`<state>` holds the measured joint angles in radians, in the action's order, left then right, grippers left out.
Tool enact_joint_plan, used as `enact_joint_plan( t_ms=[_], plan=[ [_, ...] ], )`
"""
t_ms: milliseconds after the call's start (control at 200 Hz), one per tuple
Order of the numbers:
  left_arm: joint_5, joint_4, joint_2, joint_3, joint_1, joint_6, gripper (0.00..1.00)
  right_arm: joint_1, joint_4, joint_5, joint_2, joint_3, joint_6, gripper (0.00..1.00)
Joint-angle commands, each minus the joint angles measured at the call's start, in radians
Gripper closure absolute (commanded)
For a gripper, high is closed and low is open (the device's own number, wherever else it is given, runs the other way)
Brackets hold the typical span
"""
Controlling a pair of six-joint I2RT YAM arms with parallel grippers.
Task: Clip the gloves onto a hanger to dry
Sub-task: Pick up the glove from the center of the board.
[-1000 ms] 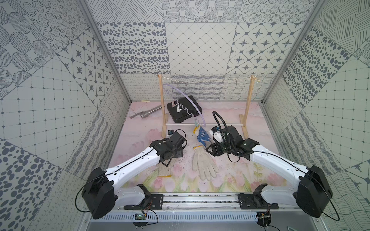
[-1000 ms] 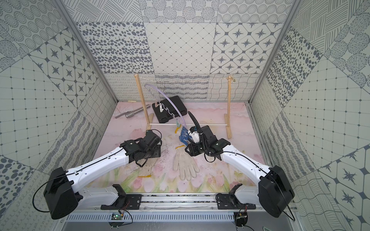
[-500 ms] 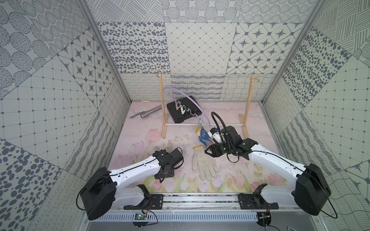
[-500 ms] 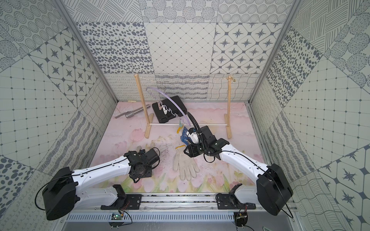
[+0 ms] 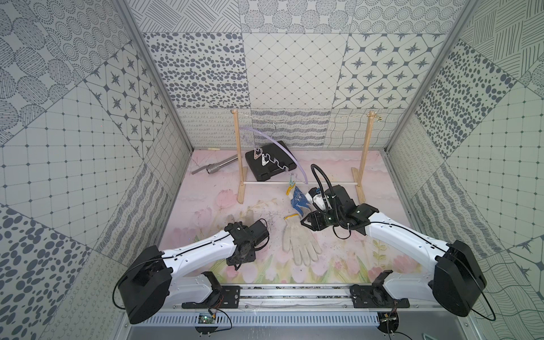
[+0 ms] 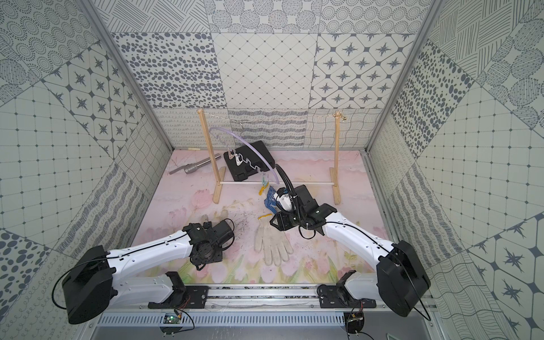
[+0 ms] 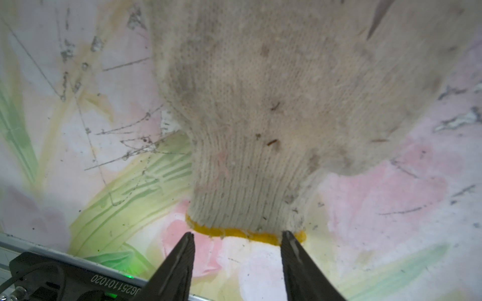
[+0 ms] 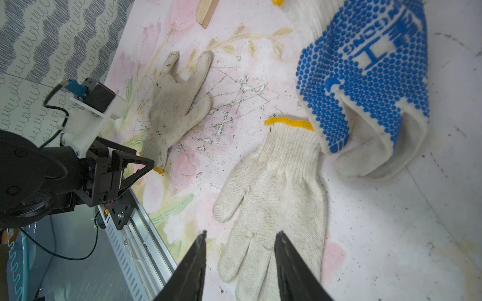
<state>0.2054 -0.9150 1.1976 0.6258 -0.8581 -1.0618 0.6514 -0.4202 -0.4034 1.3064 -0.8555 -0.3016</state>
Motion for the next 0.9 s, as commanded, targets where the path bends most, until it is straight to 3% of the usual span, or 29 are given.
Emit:
enact_joint_plan(
  t_ms=[0, 255, 435, 650, 805, 896],
  plan=[
    [0.066, -0.109, -0.063, -0.037, 0.005, -0.116, 0.39, 0.007, 0.045, -0.013, 0.017, 0.005, -0.001, 0.55],
    [0.088, -0.065, -0.203, -0.107, 0.039, -0.165, 0.44, 0.008, 0.055, -0.040, 0.025, 0.012, -0.003, 0.58],
    [0.067, 0.012, -0.130, -0.121, 0.114, -0.116, 0.52, 0.007, 0.060, -0.046, 0.004, 0.013, -0.012, 0.59],
    [0.056, 0.106, -0.047, -0.122, 0.124, -0.078, 0.54, 0.007, 0.059, -0.035, -0.006, 0.021, -0.015, 0.59],
    [0.052, 0.145, -0.051, -0.134, 0.126, -0.065, 0.54, 0.008, 0.061, -0.043, 0.001, 0.015, -0.017, 0.60],
    [0.039, 0.161, -0.103, -0.143, 0.126, -0.058, 0.60, 0.007, 0.062, -0.039, 0.006, 0.015, -0.017, 0.60]
  ],
)
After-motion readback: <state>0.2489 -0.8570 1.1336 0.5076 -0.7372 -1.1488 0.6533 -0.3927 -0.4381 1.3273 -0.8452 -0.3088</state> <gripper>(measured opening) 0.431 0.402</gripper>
